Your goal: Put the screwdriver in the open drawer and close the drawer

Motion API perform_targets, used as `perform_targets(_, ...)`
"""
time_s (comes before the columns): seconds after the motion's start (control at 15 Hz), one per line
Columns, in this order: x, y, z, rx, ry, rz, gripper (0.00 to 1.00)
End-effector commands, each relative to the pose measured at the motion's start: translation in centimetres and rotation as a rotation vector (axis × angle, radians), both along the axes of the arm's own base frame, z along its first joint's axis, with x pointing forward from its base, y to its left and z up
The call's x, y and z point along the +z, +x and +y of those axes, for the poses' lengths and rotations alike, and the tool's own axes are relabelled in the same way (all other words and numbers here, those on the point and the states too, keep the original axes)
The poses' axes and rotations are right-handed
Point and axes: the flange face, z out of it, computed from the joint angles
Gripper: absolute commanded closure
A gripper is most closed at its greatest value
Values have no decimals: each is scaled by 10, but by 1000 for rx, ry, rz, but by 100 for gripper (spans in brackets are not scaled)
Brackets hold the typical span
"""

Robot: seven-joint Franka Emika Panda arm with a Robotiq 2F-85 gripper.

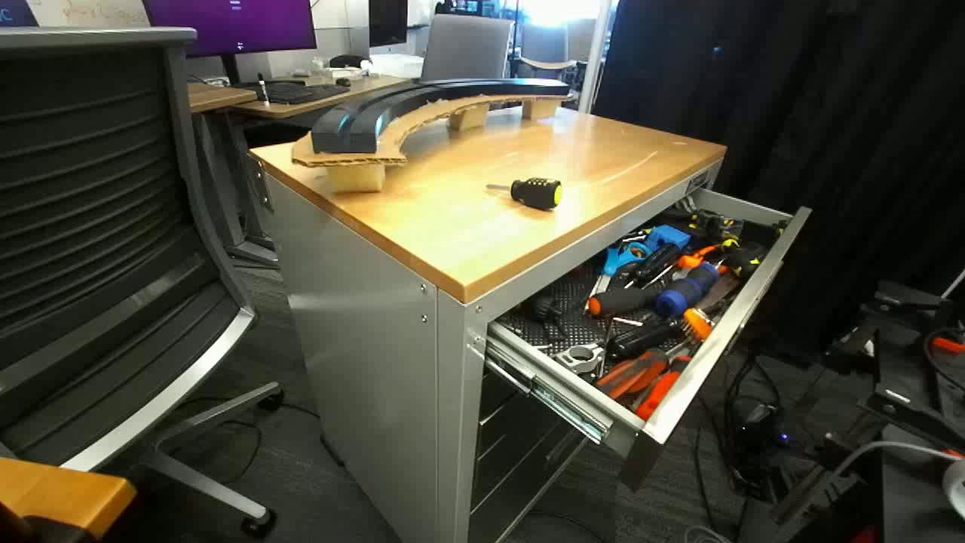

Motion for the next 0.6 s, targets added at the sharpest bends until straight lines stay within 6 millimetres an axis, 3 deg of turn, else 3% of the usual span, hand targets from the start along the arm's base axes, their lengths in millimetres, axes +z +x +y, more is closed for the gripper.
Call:
perform_targets(0.0,3,1,0,0,0,-5,0)
perform_targets(0.53,10,1,0,-1,-1,-22,0)
